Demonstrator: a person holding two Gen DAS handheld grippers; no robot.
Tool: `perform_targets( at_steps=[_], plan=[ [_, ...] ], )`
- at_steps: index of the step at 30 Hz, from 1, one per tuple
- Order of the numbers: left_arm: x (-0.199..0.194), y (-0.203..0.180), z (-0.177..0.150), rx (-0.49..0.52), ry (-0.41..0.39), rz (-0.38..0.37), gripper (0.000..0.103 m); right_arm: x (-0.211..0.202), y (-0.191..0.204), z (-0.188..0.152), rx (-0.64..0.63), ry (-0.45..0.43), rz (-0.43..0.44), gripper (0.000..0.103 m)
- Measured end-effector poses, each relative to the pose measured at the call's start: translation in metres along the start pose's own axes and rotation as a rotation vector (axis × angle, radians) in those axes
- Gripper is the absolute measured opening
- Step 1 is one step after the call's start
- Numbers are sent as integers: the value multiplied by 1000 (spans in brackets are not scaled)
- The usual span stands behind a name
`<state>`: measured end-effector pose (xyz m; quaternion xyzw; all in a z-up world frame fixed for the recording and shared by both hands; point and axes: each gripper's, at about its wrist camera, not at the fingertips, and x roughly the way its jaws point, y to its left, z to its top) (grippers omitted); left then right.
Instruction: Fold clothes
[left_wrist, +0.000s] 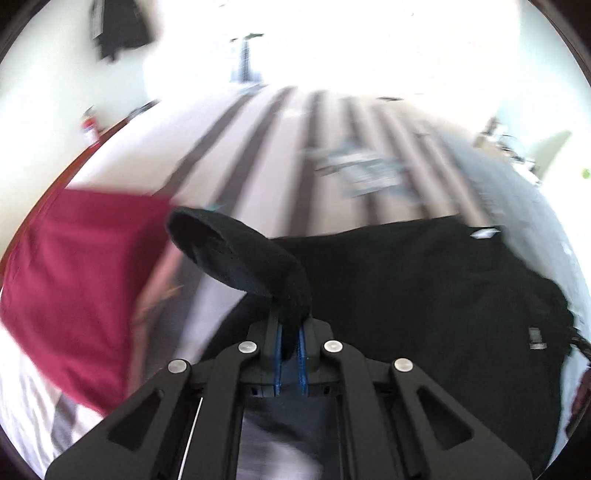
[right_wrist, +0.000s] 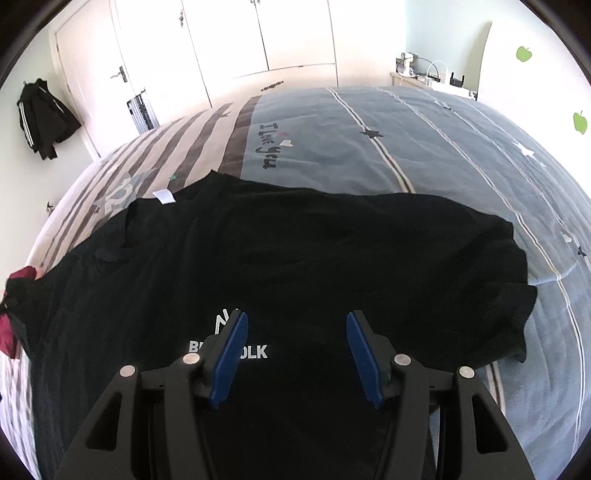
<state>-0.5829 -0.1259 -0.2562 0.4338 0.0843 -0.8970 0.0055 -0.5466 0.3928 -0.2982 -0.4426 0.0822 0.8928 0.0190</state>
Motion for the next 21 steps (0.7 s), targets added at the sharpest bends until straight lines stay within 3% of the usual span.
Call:
perform_targets(
  at_steps=[3, 4, 5, 7, 8, 10, 14, 21],
  plan=[
    [-21, -51, 9, 14, 11, -136, 13, -13, 1, 4, 1, -12, 11, 52],
    [-33, -58, 7, 18, -4, -183, 26, -18, 1, 5, 4, -14, 17, 52],
    [-46, -65, 5, 22, -18, -231, 46, -21, 2, 6, 4, -13, 24, 52],
    [-71, -79, 1, 29, -46, -326, 70, -27, 5, 8, -1, -11, 35, 52],
    [-78, -76, -3, 24, -66, -328, 82, -29, 6, 8, -5, -10, 39, 52],
    [-82, -60, -13, 8, -82, -270, 86, -30, 6, 6, -9, -6, 47, 52],
    [-68, -30, -40, 8, -4, -104, 83, -28, 8, 0, -16, 9, 61, 52],
    [-55, -46, -103, 71, 92, -37, 78, -19, 23, -12, -40, 36, 96, 52]
  ],
)
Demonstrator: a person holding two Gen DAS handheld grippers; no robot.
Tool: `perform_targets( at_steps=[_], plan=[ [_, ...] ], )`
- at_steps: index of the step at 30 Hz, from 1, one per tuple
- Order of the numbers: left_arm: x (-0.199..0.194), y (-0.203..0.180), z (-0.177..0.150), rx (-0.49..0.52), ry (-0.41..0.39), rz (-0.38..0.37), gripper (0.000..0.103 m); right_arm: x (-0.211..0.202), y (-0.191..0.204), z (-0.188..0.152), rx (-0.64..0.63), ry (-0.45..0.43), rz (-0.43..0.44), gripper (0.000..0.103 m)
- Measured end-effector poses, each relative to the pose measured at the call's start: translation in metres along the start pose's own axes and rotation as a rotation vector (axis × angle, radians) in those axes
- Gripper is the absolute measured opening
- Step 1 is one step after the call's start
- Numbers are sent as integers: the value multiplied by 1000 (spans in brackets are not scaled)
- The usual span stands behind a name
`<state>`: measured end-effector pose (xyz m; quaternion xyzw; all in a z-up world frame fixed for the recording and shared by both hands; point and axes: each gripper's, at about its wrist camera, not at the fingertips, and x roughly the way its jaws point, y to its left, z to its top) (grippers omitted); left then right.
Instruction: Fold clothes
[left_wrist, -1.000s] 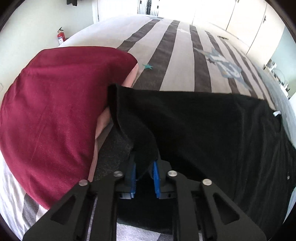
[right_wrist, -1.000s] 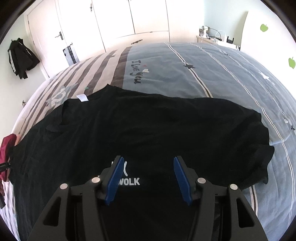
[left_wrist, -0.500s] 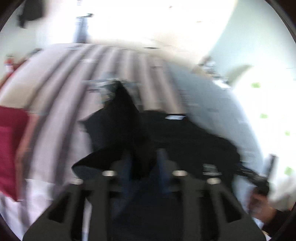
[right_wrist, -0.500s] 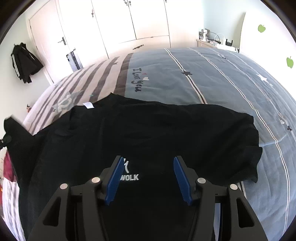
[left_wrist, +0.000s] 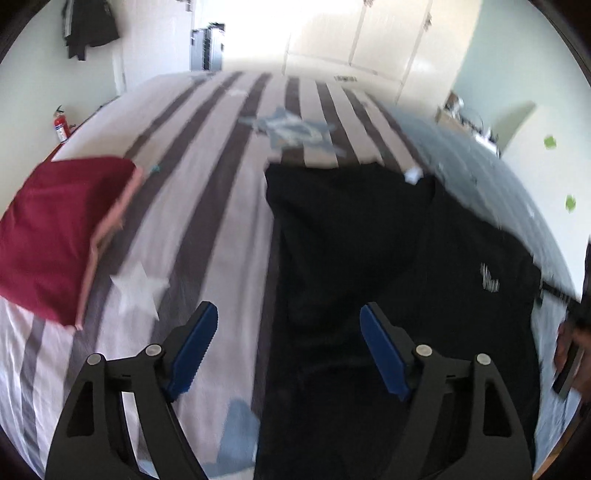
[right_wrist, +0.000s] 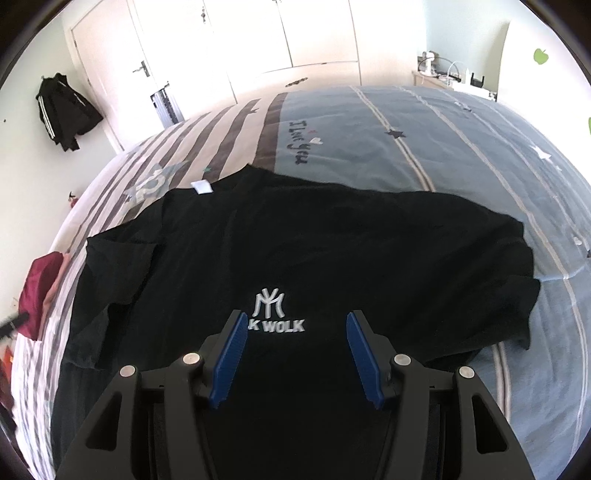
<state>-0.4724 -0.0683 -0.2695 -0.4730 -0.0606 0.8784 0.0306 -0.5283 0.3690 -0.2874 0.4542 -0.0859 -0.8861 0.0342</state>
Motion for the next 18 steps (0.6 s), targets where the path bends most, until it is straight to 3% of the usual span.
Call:
perform_targets(
  at_steps=[6, 8, 9, 10, 11, 14, 18],
  plan=[
    [30, -19, -35, 90, 71, 76, 77, 6, 10, -1, -24, 3, 23, 52],
    [42, -20, -40, 113, 93, 104, 55, 7, 10, -1, -22, 3, 26, 52],
    [49, -17, -40, 109, 112, 119, 49, 8, 9, -2, -20, 4, 25, 52],
    [57, -13, -41, 102, 139, 140, 33, 9, 8, -2, -17, 6, 25, 52],
    [62, -10, -41, 88, 156, 140, 24, 9, 7, -4, -12, 9, 25, 52],
    [62, -5, -45, 63, 141, 131, 20, 11, 4, -9, -7, 16, 24, 52],
    [48, 7, -48, 28, 73, 182, 9, 13, 1, -21, -9, 30, 16, 52]
  ],
)
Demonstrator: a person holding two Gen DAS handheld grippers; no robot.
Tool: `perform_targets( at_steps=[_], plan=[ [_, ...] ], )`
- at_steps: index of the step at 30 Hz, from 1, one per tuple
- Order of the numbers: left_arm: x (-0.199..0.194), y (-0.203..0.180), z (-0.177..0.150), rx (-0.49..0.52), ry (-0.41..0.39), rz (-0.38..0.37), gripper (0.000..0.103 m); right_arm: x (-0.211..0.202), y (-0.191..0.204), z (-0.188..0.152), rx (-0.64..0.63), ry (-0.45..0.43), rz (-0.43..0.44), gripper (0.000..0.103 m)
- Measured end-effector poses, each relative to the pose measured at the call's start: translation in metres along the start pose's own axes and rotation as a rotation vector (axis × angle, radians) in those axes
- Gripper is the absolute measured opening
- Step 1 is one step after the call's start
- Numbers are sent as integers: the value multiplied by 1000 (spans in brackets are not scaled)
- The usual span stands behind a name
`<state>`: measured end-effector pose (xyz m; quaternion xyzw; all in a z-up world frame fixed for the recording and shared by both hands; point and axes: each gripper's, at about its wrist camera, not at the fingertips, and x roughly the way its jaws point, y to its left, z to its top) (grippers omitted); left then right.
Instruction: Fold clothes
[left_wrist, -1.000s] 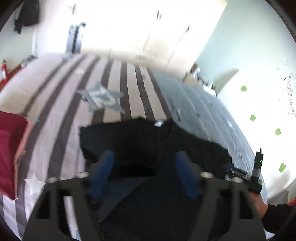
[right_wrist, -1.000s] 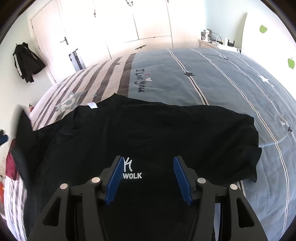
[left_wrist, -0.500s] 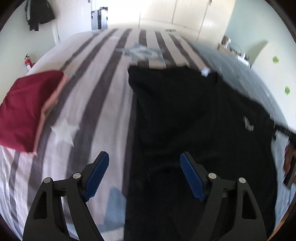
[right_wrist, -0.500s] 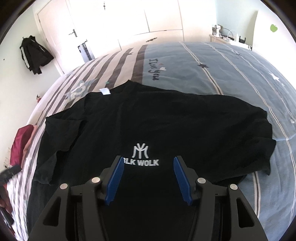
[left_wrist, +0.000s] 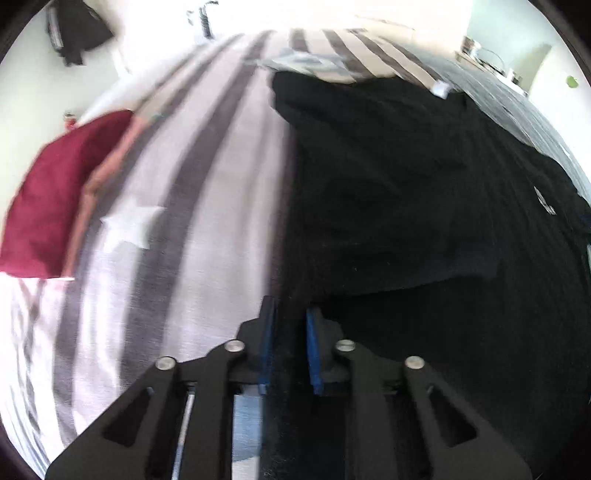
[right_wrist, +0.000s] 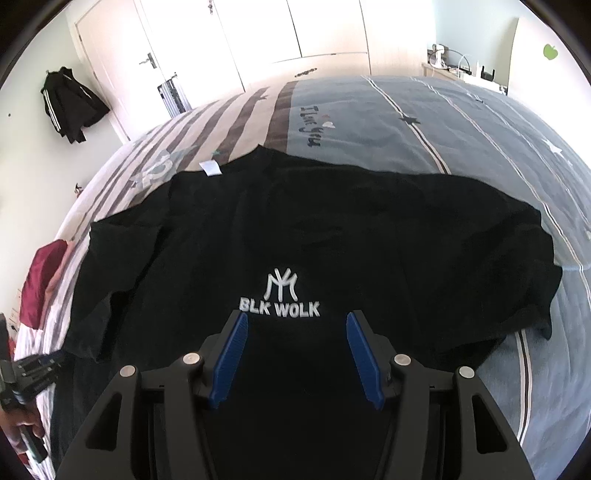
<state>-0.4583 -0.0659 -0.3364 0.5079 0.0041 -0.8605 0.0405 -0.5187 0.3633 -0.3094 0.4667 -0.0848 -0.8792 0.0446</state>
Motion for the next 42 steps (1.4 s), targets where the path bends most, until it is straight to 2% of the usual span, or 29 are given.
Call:
perform_targets(
  at_steps=[3, 6, 8, 11, 14, 20, 24, 28, 29, 32, 35, 37, 39, 40, 42],
  plan=[
    [-8, 30, -3, -112, -21, 30, 8, 2, -1, -10, 4, 18, -6, 52],
    [-8, 56, -11, -200, 5, 27, 8, 4, -1, -17, 3, 33, -9, 52],
    [-9, 70, -15, -253, 26, -53, 8, 5, 0, -20, 2, 38, -11, 52],
    [-22, 66, -18, -198, -21, -99, 9, 6, 1, -21, -1, 41, -14, 52],
    [-22, 50, -13, -131, -20, -122, 11, 7, 2, -18, 3, 33, -15, 52],
    [-14, 20, 6, -87, -39, -177, 11, 6, 3, -7, 10, 15, -16, 52],
    [7, 16, 15, -26, 34, -48, 11, 7, 2, -5, 3, 15, -20, 52],
    [5, 35, 28, -83, 24, 51, 11, 9, -6, -3, 17, 25, -30, 52],
    [0, 41, 33, -109, -2, 41, 11, 10, -9, -3, 22, 27, -33, 52],
    [-13, 41, 52, -137, -73, -51, 11, 10, -16, -1, 33, 29, -39, 52],
    [-6, 21, 72, -75, -89, -118, 11, 11, -19, 1, 36, 27, -44, 52],
    [8, 7, 82, -39, -71, -134, 12, 12, -20, 3, 42, 24, -42, 52],
    [31, 6, 92, -29, -32, -73, 12, 14, -20, 5, 43, 21, -39, 52],
    [45, 12, 94, -41, 7, -15, 12, 15, -19, 5, 42, 21, -40, 52],
    [61, 37, 95, -155, 62, 45, 11, 18, -19, 5, 42, 25, -40, 52]
  ],
)
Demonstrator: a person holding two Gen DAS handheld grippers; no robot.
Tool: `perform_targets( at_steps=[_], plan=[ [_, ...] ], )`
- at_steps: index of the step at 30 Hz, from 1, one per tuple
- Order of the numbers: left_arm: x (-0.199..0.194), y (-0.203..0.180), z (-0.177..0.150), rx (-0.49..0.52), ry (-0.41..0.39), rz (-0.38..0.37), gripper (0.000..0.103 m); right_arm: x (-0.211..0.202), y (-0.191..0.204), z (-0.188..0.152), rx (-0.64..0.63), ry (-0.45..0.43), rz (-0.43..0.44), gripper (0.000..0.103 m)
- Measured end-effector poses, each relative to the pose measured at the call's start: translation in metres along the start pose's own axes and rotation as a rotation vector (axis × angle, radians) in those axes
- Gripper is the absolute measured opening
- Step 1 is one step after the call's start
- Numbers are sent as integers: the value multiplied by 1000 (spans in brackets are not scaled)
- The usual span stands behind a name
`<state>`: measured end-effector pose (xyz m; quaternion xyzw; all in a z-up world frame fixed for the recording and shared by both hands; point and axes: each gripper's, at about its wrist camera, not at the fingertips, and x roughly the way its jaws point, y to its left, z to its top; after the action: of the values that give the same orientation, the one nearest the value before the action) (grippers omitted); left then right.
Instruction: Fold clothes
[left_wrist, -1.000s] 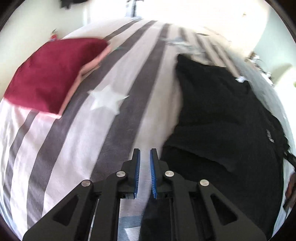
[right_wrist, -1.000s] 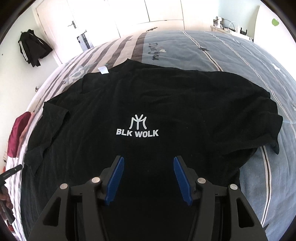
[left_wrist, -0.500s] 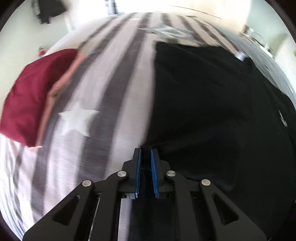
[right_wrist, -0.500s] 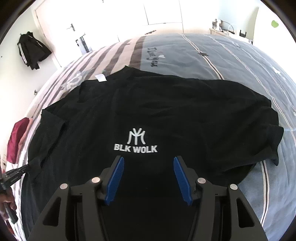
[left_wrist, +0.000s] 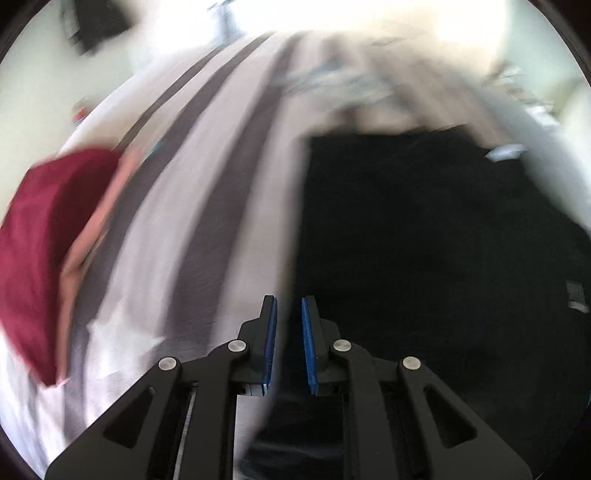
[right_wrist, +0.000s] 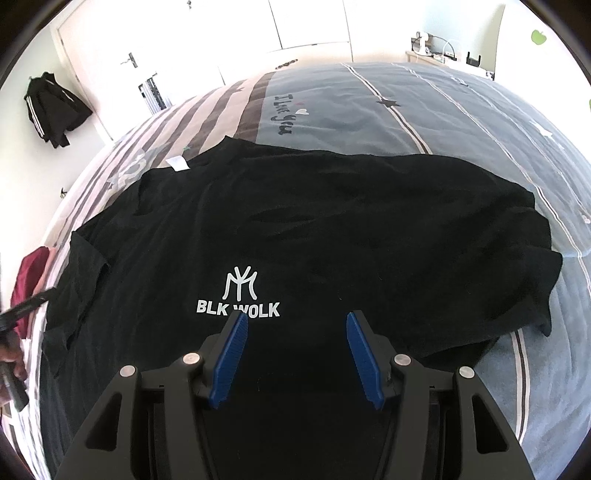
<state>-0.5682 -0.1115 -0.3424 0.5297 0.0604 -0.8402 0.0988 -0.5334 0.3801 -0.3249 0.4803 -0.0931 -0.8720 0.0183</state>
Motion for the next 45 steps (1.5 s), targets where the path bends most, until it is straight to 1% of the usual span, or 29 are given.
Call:
perform_targets(
  at_steps=[1, 2, 3, 4, 5, 7, 9, 11, 12, 13, 14, 15, 16, 17, 19, 21, 23, 24, 25, 27, 31, 32, 33, 35, 37, 39, 41, 43, 45],
  plan=[
    [0, 14, 5, -86, -5, -17, 11, 2, 0, 0, 2, 4, 0, 52],
    [-6, 22, 9, -135, -32, -32, 11, 4, -1, 0, 4, 7, 1, 52],
    [-12, 21, 15, -128, -69, -54, 11, 5, -1, 0, 5, 7, 1, 52],
    [-19, 17, 20, -105, -110, -87, 11, 6, -1, 0, 5, 7, 2, 52],
    [-22, 8, 27, -62, -134, -119, 11, 7, -1, 0, 6, 6, 2, 52],
    [-24, -14, 39, 30, -154, -180, 11, 9, -2, 0, 2, 7, 3, 52],
    [-21, -35, 56, 88, -164, -210, 11, 10, -1, 1, -3, -1, 6, 52],
    [-11, -53, 74, 141, -176, -208, 11, 10, -1, 2, -6, -8, 2, 52],
    [-5, -60, 81, 169, -174, -193, 11, 11, -2, 3, -6, -11, 0, 52],
    [5, -65, 86, 206, -160, -140, 12, 12, -2, 3, -6, -12, -3, 52],
    [16, -70, 90, 247, -141, -70, 12, 14, -3, 4, -5, -12, -6, 52],
    [30, -70, 96, 260, -105, -19, 12, 16, -5, 4, -7, -11, -12, 52],
    [39, -67, 100, 248, -76, 0, 11, 19, -7, 5, -11, -9, -18, 52],
    [42, -64, 102, 230, -72, 10, 11, 20, -9, 6, -14, -9, -26, 52],
    [40, -59, 107, 188, -91, 38, 11, 23, -15, 7, -15, -9, -37, 52],
    [28, -54, 109, 119, -132, 17, 11, 24, -22, 9, -11, -12, -42, 52],
    [15, -47, 112, 45, -155, -39, 12, 23, -30, 11, -3, -19, -51, 52],
    [7, -46, 111, 34, -167, -62, 13, 20, -35, 12, 8, -26, -56, 52],
    [-3, -48, 108, 47, -182, -81, 16, 17, -42, 13, 22, -35, -62, 52],
    [-28, -55, 96, 90, -220, -120, 18, 9, -56, 16, 54, -55, -79, 52],
    [-76, -66, 59, 144, -233, -241, 23, -9, -102, 25, 132, -92, -139, 52],
    [-84, -70, 50, 155, -235, -265, 23, -12, -115, 28, 153, -96, -155, 54],
    [-90, -76, 42, 165, -237, -285, 23, -16, -128, 30, 174, -99, -172, 62],
    [-102, -85, 25, 186, -237, -319, 24, -22, -159, 35, 246, -106, -179, 69],
    [-111, -92, 8, 212, -229, -336, 24, -26, -192, 43, 308, -120, -179, 69],
    [-117, -98, -6, 238, -218, -345, 24, -26, -213, 54, 313, -130, -213, 69],
    [-110, -98, -12, 252, -201, -327, 24, -19, -225, 68, 284, -127, -242, 69],
    [-101, -94, -13, 238, -185, -317, 24, -10, -230, 76, 247, -114, -264, 69],
    [-97, -91, -15, 212, -173, -309, 24, 3, -232, 82, 220, -85, -252, 69]
  ],
)
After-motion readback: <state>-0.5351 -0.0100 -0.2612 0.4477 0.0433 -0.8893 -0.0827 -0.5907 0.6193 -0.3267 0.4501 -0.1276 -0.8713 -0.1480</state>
